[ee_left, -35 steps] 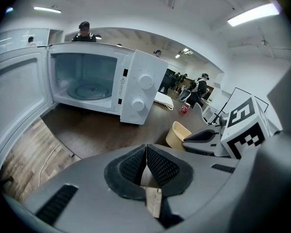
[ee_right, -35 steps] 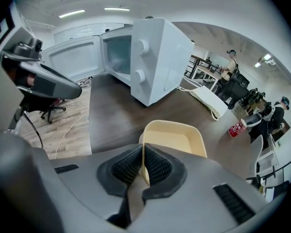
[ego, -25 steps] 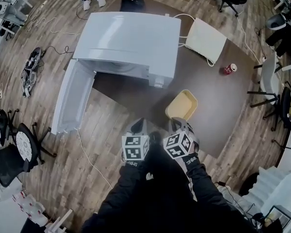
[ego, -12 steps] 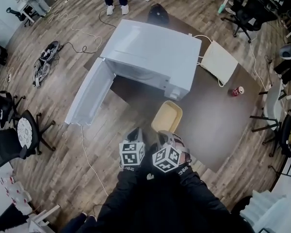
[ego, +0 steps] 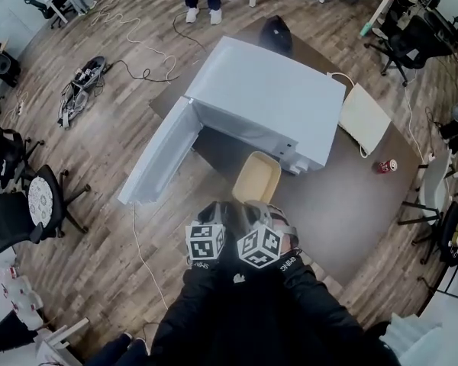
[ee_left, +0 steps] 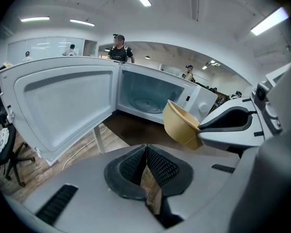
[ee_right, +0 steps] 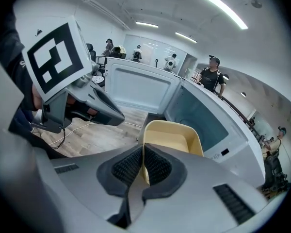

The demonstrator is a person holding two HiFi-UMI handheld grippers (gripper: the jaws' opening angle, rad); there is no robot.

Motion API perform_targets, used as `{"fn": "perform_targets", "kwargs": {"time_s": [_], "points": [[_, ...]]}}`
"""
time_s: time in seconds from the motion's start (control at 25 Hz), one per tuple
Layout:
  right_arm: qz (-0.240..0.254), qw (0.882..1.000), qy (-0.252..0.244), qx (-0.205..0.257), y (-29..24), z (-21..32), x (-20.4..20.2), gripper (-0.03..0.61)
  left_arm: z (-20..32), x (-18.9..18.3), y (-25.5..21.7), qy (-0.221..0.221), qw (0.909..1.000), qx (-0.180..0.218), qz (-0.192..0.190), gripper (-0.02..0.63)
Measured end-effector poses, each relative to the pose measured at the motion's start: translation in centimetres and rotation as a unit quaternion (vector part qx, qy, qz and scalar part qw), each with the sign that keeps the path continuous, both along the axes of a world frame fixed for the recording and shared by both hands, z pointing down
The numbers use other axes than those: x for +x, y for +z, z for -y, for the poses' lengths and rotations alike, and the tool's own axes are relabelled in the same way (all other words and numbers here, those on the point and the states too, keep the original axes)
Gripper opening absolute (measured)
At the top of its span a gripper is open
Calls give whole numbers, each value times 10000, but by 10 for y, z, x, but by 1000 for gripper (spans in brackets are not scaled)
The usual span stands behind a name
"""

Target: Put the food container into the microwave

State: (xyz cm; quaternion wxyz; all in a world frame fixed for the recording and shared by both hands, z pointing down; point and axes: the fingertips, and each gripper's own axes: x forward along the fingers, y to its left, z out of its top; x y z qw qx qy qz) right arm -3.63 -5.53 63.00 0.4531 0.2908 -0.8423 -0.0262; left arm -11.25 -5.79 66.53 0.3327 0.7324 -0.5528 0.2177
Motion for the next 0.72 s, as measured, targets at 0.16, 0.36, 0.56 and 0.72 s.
{"fn": "perform_targets", "kwargs": {"time_s": [0.16,0.36,0.56,0.72], "points": [[-147,9998,-13,123,1,42,-23,31,36,-19,4,164,9999,-35,-14,34],[-358,9991,64,232,13,99,-36,31,82,-32,10,438,9990,-50,-38,34],[-579,9974,208,372,29,152,-38,31,119,-37,22,746,9971,-131,-26,34],[-713,9958,308,489,41,190,-37,32,142,-40,35,898,9957,-223,-45,34]]}}
